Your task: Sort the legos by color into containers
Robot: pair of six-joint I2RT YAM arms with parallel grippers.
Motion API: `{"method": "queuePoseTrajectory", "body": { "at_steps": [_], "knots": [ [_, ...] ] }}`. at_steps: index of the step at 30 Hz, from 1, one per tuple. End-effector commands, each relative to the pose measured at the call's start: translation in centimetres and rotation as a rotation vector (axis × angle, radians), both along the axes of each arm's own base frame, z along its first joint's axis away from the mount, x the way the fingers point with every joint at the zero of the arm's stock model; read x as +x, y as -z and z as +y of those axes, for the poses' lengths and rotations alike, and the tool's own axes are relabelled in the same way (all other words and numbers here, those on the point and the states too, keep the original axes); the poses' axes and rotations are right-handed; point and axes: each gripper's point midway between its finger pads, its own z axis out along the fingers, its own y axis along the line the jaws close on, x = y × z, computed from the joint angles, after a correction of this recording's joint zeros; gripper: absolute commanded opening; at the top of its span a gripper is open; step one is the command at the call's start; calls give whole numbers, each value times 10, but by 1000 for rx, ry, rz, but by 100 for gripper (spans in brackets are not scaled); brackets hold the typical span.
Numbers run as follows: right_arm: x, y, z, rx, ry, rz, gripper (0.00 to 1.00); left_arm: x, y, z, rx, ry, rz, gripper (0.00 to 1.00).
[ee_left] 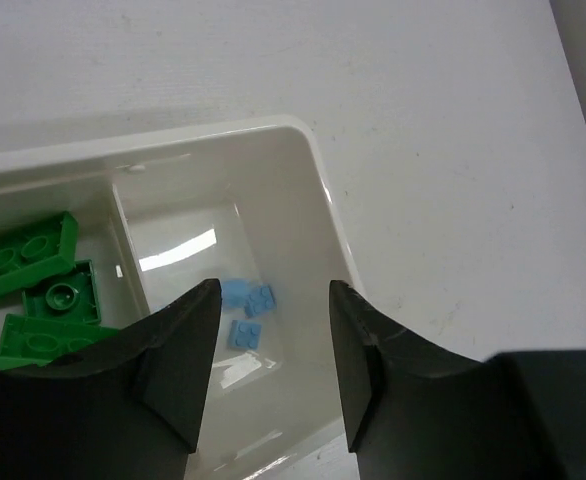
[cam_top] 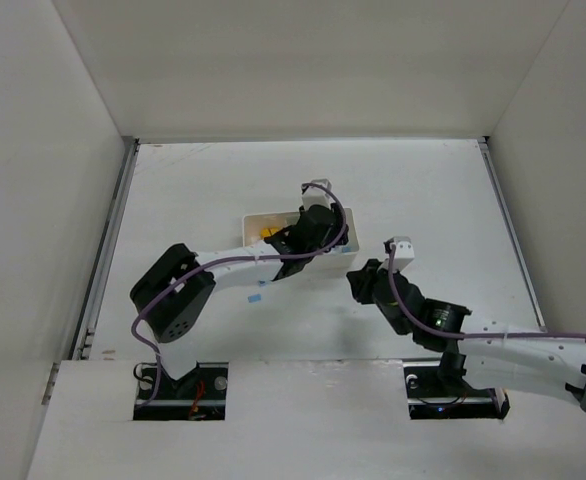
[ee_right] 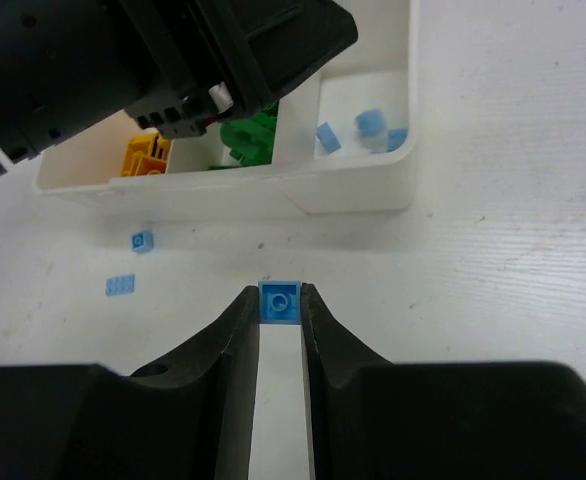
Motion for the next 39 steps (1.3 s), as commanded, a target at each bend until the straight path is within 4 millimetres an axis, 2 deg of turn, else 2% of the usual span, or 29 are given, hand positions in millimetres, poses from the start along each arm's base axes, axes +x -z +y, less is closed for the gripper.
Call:
{"method": "queuePoseTrajectory", "body": {
  "at_steps": [1, 5, 9, 13, 21, 25, 27, 28, 31, 39],
  "knots": [
    [7, -9, -8, -8, 16, -18, 25, 12, -49, -5, -82, -13, -91, 48],
    [25, -25, -7, -10, 31, -49, 25, 6, -62, 12, -103, -31, -115, 51],
    [52, -37, -1, -37, 53, -73, 25, -8, -66, 47, -110, -86, -135, 50],
    [77, -39, 12, -63, 62, -84, 26, -36, -62, 88, -103, -127, -149, 43],
    [126, -27, 23, -132, 111, -67, 27, -96, -27, 167, -7, -221, -102, 37],
    [140, -28, 27, -134, 118, -65, 40, -118, -6, 202, 42, -283, -64, 37],
    [143, -29, 31, -140, 110, -69, 48, -125, 7, 213, 60, -302, -39, 37],
    [144, -30, 31, -144, 109, -69, 53, -128, 12, 216, 60, -305, -25, 37],
    [144, -37, 30, -143, 111, -83, 54, -134, 27, 217, 62, -302, 13, 37],
    [125, -54, 12, -121, 100, -132, 54, -127, 42, 192, 88, -261, 29, 36]
  ]
}}
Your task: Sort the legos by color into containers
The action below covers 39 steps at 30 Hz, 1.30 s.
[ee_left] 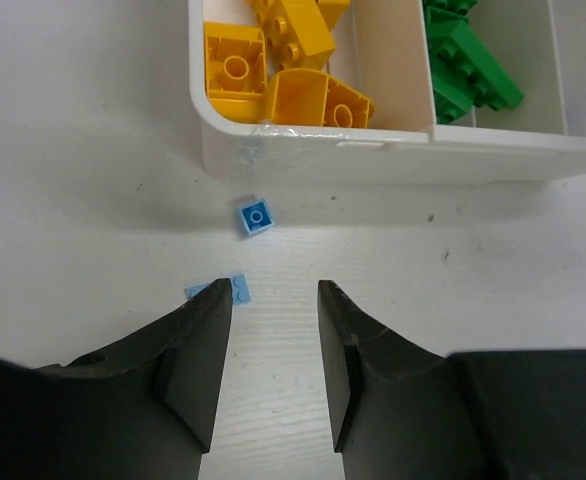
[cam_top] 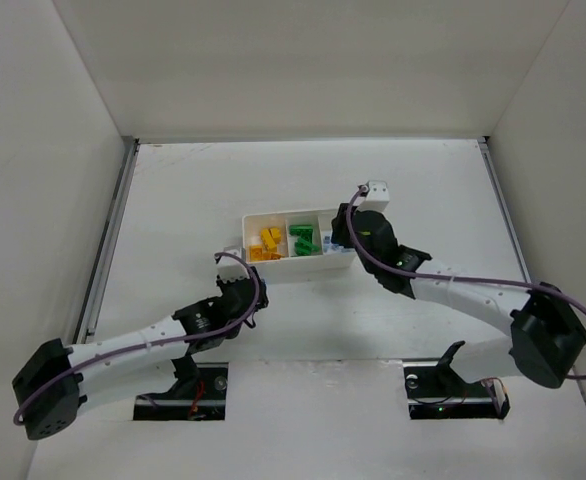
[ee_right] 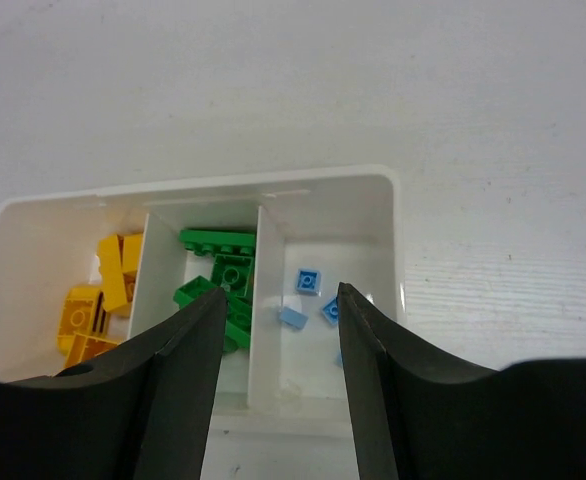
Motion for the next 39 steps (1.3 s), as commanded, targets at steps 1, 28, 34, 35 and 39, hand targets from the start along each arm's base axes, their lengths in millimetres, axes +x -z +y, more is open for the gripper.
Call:
{"method": "queuePoseTrajectory", "body": {
  "at_steps": [1, 28, 34, 35, 39],
  "knots": [
    [-5, -29, -6, 54, -12, -83, 54, 9, -1, -13, -18, -8, -13, 36],
    [-50, -27, 12, 181, -146, -80, 53, 58, 50, -21, 119, -74, 33, 23],
    [-69, -22, 13, 210, -172, -57, 53, 56, 56, -25, 121, -62, 38, 12],
    [-74, -18, 15, 204, -183, -48, 53, 54, 53, -26, 115, -56, 30, 11],
    [-87, 4, 17, 156, -209, -2, 52, 45, 22, -33, 36, -21, -24, 10]
  ]
}}
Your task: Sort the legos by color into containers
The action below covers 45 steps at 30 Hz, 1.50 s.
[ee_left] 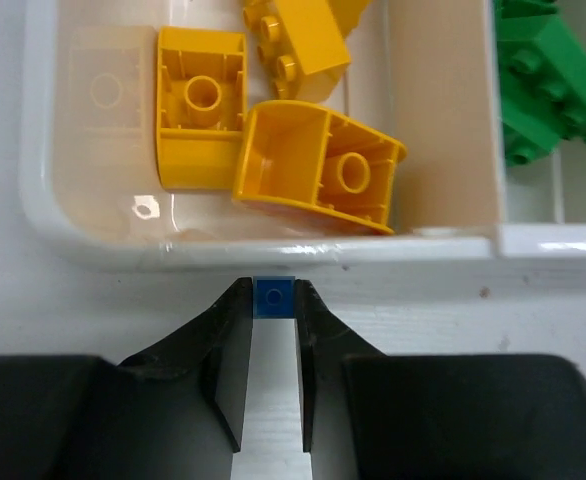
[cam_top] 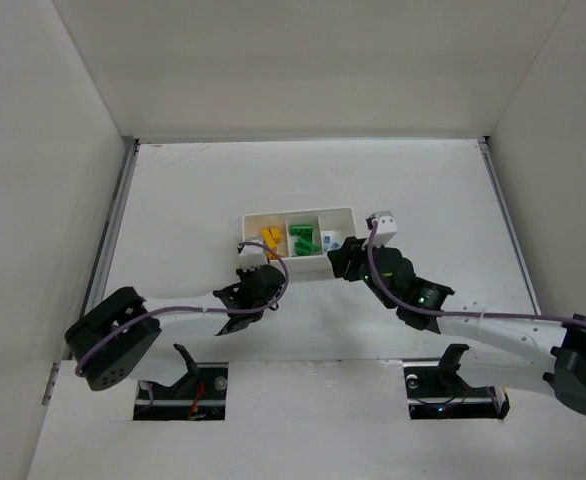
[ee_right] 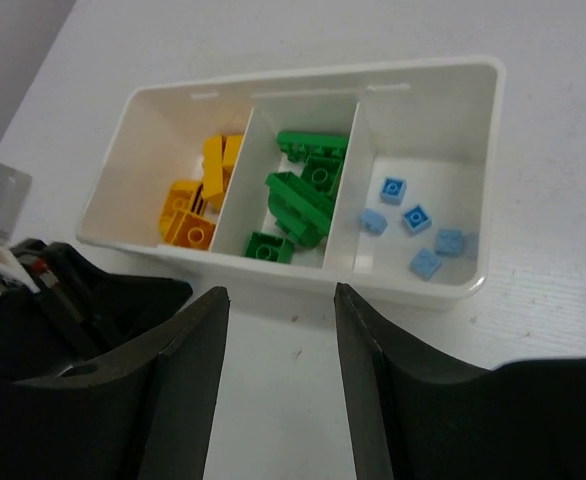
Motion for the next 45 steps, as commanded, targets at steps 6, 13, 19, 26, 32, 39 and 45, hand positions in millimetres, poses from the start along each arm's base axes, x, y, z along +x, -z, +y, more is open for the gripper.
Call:
{"method": "queuePoseTrajectory", "body": {
  "at_steps": [6, 13, 19, 26, 32, 39, 45],
  "knots": [
    [-12, 17, -10, 33, 39, 36, 51, -18, -95, -23, -198, 78, -145, 10],
    [-8, 26, -40, 34, 149, 36, 50, -9, -157, -64, -299, 166, -210, 12],
    [-14, 42, -72, 7, 238, 87, 39, 33, -170, -126, -346, 265, -191, 13],
    [-26, 47, -76, 56, 233, 112, 38, 70, -148, -174, -358, 322, -123, 15],
    [-33, 42, -56, 49, 136, 103, 44, 78, -145, -179, -351, 325, -120, 41],
    [-52, 36, 11, -2, -154, 83, 36, 78, -177, -127, -368, 262, -200, 49],
    [-91, 55, 106, -140, -515, 70, 12, 63, -176, -38, -373, 119, -243, 47]
  ]
}}
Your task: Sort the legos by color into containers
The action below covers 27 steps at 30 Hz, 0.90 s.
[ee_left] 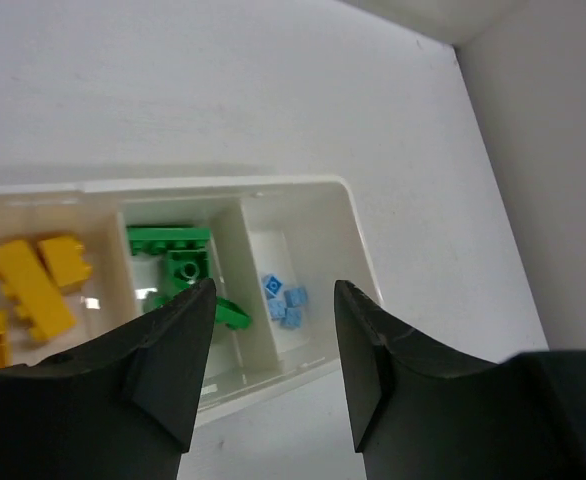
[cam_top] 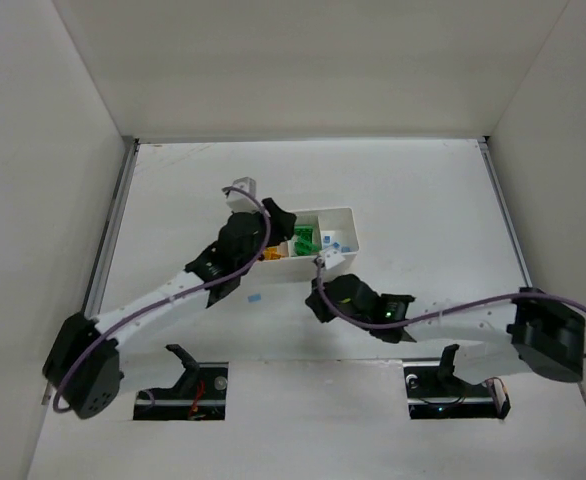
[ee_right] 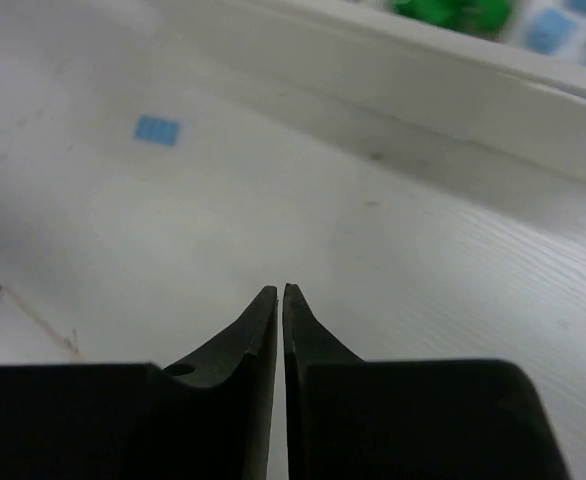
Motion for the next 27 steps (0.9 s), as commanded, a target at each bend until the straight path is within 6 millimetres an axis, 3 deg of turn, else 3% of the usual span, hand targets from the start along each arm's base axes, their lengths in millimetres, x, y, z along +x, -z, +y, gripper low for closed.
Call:
{"method": "queuePoseTrajectory", "body": {
  "at_steps": [1, 3, 7, 10, 14, 18, 27],
  "knots": [
    [-17, -26, 71, 53, -247, -95, 13, -9, -1, 50, -9, -91, -26, 47],
    [-14, -19, 90, -3, -293, -130, 18, -16, 6, 84, 0, -153, -16, 47],
    [-2, -4, 114, -88, -367, -177, 41, -31, 17, 138, 1, -261, -9, 47],
    [16, 18, 123, -193, -418, -187, 50, -41, 27, 161, -14, -303, -9, 47],
    [32, 37, 131, -312, -475, -204, 51, -46, 36, 169, -38, -300, 10, 47],
    [42, 40, 143, -315, -523, -208, 51, -49, 42, 173, -80, -306, 18, 47],
    [38, 56, 162, -323, -629, -167, 51, -49, 44, 177, -109, -300, 21, 46]
  ]
}}
